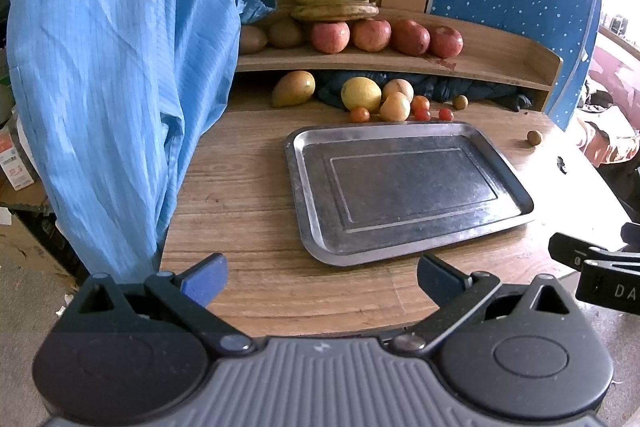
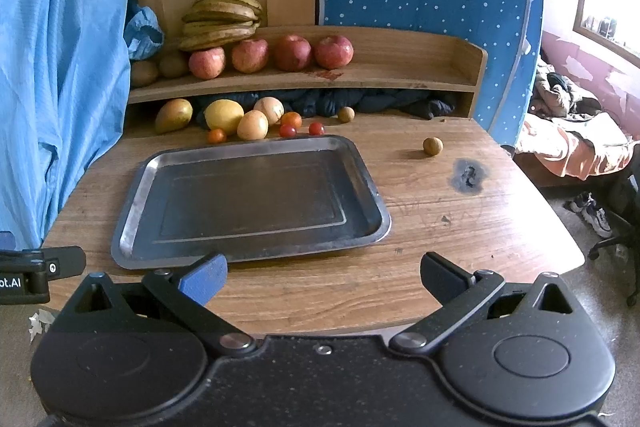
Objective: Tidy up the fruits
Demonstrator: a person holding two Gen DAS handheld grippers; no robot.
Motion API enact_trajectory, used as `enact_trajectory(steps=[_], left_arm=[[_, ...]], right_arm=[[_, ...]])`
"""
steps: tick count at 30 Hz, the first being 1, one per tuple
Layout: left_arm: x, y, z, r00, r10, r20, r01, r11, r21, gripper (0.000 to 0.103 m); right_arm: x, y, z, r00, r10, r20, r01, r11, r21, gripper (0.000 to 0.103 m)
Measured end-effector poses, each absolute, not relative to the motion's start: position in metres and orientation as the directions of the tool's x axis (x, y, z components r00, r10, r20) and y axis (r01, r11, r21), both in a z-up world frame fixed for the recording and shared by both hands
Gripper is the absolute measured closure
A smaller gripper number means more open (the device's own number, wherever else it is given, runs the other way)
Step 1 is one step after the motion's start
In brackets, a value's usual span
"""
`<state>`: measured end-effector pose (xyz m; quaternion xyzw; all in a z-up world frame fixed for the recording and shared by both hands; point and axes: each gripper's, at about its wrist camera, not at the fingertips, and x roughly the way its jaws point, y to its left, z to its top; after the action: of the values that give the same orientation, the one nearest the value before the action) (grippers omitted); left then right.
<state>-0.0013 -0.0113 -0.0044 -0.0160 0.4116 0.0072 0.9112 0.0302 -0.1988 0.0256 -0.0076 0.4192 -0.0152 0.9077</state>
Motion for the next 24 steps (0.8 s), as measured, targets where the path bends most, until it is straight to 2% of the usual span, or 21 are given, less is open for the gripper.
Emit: enact_trajectory(steps=[24], left_arm=[[0.025,-0.050,-0.016,0.581,0.070,-0.811,-0.134,0.991,-0.010,0.000]], right_arm=[[0.057,-0.242,0.013,0.604,0.050,-0.795,-0.074,0.997,0.006,0.001]])
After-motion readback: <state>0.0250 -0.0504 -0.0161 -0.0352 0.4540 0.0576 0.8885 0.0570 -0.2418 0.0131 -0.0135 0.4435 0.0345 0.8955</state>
